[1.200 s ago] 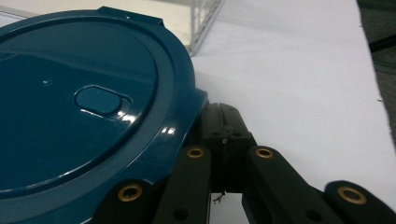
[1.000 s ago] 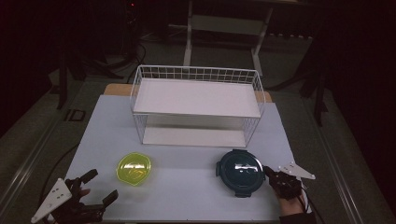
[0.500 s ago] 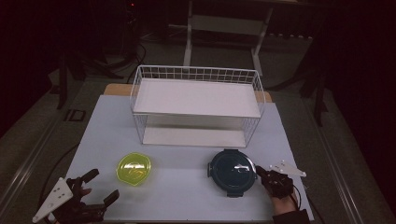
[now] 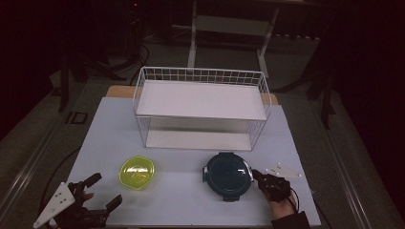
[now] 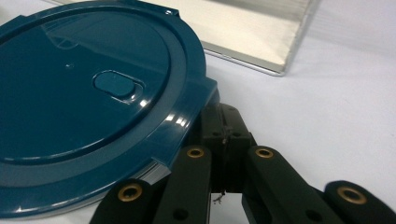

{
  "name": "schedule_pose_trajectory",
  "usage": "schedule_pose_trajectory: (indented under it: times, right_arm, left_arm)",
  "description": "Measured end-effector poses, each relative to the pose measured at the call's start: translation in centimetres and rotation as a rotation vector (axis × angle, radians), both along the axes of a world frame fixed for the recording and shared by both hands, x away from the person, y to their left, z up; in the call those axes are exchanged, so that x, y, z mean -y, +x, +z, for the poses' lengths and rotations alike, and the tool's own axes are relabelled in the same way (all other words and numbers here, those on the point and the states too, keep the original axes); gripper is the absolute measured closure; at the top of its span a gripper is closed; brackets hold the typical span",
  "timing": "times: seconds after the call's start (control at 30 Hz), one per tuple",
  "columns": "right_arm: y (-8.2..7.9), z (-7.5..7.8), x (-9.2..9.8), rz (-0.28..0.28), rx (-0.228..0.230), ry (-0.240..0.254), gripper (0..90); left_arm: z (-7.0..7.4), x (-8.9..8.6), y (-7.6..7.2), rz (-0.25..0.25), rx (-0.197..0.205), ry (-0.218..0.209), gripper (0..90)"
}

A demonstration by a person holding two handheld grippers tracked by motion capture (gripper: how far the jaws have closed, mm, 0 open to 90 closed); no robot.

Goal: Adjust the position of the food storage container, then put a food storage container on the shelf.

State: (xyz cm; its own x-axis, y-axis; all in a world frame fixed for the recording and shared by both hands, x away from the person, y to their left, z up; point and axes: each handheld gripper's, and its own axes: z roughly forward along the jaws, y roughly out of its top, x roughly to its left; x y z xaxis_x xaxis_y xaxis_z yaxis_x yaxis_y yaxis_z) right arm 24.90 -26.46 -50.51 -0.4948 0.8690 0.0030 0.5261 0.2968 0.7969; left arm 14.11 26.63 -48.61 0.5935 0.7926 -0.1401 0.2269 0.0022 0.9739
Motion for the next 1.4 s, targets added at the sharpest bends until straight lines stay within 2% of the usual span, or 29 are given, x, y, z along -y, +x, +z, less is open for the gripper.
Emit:
schedule_pose_trajectory:
  times: [0.13, 0.23, 0.53, 0.6, 0.67, 0.73, 0.93, 1.03, 1.1, 1.17, 1.23, 1.27, 1.4]
  right_arm:
    - [0.0, 0.0, -0.3, 0.019, -0.014, 0.027, 90.0]
    - [-0.2, 0.0, -0.7, 0.029, -0.004, 0.006, 90.0]
    - [-0.1, 0.0, -1.3, 0.029, -0.003, 0.003, 90.0]
    - [-0.1, 0.3, -1.3, 0.035, 0.011, 0.018, 90.0]
    - [-0.3, 0.8, -1.1, 0.03, 0.05, 0.017, 90.0]
    - [-0.4, 1.2, -0.9, 0.035, 0.069, 0.014, 90.0]
    - [-1.2, 1.9, -0.5, 0.047, 0.095, 0.024, 83.9]
    - [-1.6, 2.2, -0.4, 0.059, 0.104, 0.036, 78.5]
    - [-1.7, 2.3, -0.4, 0.077, 0.108, 0.054, 66.5]
    - [-1.9, 2.5, -0.5, 0.091, 0.12, 0.054, 58.6]
    - [-2.1, 2.7, -0.7, 0.11, 0.13, 0.063, 46.9]
    - [-2.3, 2.8, -0.7, 0.118, 0.138, 0.072, 43.5]
    - [-2.6, 3.3, -0.5, 0.138, 0.183, 0.095, 18.5]
  left_arm:
    - [0.0, 0.0, 0.0, 0.0, 0.001, -0.001, 0.0]
    - [0.0, 0.1, -0.1, -0.001, 0.001, -0.002, 0.0]
    - [0.0, 0.3, 0.0, -0.014, -0.004, 0.002, 0.0]
    - [-0.1, 0.4, 0.0, -0.02, -0.008, 0.001, 0.0]
    - [-0.2, 0.6, 0.1, -0.03, -0.016, 0.006, 0.0]
    - [-0.2, 0.8, 0.1, -0.044, -0.022, 0.009, 0.0]
    - [0.5, 2.4, 0.1, -0.103, -0.031, 0.02, 0.0]
    - [0.9, 3.5, 0.2, -0.142, -0.032, 0.032, 0.0]
    - [1.3, 4.2, 0.4, -0.17, -0.042, 0.031, 0.0]
    - [1.8, 4.9, 0.8, -0.197, -0.053, 0.028, 0.0]
    - [2.2, 5.7, 1.3, -0.207, -0.053, 0.053, 0.0]
    - [2.4, 6.1, 1.6, -0.214, -0.058, 0.056, 0.0]
    - [3.1, 7.8, 2.8, -0.24, -0.081, 0.053, 0.0]
